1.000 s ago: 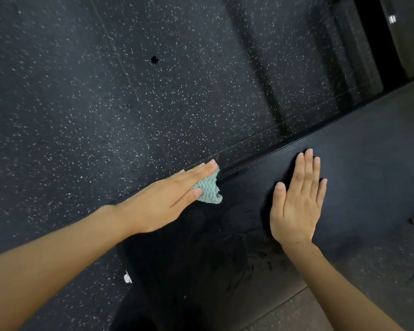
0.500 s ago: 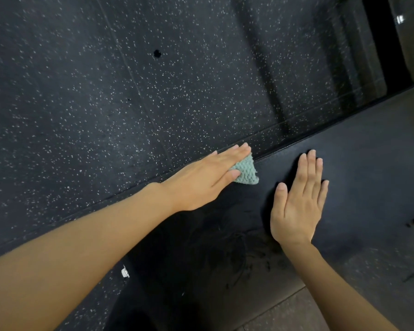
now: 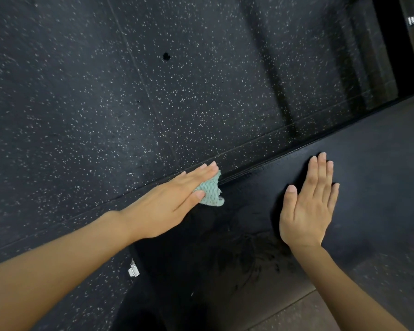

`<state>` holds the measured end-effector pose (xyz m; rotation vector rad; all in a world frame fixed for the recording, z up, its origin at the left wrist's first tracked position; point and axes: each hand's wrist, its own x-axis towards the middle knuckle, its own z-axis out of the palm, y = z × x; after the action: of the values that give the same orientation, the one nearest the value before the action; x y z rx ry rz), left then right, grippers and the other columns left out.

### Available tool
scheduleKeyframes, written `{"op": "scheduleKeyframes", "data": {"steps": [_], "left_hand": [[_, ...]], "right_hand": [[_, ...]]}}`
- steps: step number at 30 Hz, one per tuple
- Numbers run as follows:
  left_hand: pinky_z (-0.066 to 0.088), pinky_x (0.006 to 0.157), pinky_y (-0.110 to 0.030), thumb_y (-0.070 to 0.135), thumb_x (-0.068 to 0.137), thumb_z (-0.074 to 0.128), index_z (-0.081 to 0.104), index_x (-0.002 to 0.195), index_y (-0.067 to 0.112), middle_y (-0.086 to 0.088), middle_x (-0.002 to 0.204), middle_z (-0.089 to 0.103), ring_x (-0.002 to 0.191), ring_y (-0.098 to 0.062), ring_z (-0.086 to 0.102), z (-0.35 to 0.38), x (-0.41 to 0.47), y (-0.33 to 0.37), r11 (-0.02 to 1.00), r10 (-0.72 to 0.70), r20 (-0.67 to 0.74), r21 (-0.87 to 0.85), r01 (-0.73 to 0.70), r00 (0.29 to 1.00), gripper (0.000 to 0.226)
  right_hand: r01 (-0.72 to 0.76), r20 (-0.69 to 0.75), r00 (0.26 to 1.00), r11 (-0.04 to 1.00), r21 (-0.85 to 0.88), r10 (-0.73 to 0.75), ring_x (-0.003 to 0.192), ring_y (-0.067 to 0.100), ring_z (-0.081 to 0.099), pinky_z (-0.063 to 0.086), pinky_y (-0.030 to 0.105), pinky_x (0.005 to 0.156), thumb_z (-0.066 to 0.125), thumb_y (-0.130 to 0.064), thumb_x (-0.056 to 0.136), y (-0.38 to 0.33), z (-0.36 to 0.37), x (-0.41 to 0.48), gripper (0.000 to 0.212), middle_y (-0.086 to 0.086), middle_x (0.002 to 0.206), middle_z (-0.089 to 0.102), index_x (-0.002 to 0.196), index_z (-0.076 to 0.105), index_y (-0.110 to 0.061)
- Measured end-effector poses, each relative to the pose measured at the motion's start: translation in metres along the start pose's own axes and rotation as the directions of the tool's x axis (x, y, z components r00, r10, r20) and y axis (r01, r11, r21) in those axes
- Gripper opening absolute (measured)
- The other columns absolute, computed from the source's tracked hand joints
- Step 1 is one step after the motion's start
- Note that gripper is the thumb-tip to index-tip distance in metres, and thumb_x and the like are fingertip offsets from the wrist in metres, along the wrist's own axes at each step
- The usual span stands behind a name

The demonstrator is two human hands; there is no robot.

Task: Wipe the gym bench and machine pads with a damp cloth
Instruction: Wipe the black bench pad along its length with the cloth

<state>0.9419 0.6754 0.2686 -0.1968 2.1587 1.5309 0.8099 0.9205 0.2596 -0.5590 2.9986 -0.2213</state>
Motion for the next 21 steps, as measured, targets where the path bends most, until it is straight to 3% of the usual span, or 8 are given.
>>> {"op": "scheduleKeyframes", "data": {"steps": [5,10,15,21], "left_hand": [[-0.001,0.120,-0.013,0.029,0.107,0.027,0.012,0.157,0.028,0.022,0.162,0.007,0.145,0.014,0.001,0.006,0.040,0.019,0.999,0.035,0.002,0.001,-0.035,0.999,0.052],[-0.002,0.118,-0.010,0.031,0.107,0.026,0.009,0.157,0.030,0.022,0.162,0.007,0.144,0.014,0.001,0.008,0.050,0.025,0.999,0.042,0.010,0.025,-0.042,0.999,0.052],[-0.004,0.111,-0.001,0.032,0.107,0.025,0.009,0.156,0.033,0.031,0.156,0.004,0.134,0.029,-0.004,0.000,0.022,0.013,0.997,0.029,0.013,0.078,-0.029,1.000,0.051],[-0.003,0.106,0.004,0.031,0.107,0.026,0.010,0.154,0.036,0.044,0.144,0.002,0.128,0.035,-0.003,-0.003,-0.023,-0.005,0.996,-0.045,-0.023,0.082,0.047,0.999,0.050]], "right_hand": [[-0.005,-0.005,1.000,1.000,-0.003,0.005,0.153,0.016,0.001,0.002,0.044,0.123,0.024,-0.032,0.096,0.001,0.000,-0.001,0.065,0.003,0.165,0.010,0.156,0.014,-0.009],[0.001,-0.010,1.000,1.000,0.018,-0.001,0.152,0.015,0.001,0.002,0.044,0.123,0.025,-0.032,0.095,0.002,0.000,0.000,0.066,0.002,0.165,0.010,0.156,0.014,-0.010],[0.008,-0.011,1.000,1.000,0.030,-0.008,0.153,0.015,0.001,0.002,0.044,0.123,0.024,-0.033,0.096,0.003,0.000,-0.001,0.065,0.002,0.166,0.009,0.157,0.013,-0.011],[0.016,-0.016,1.000,0.999,0.038,-0.015,0.153,0.016,0.002,0.001,0.043,0.123,0.025,-0.033,0.097,0.005,0.001,0.000,0.065,0.003,0.166,0.010,0.156,0.015,-0.010]]}}
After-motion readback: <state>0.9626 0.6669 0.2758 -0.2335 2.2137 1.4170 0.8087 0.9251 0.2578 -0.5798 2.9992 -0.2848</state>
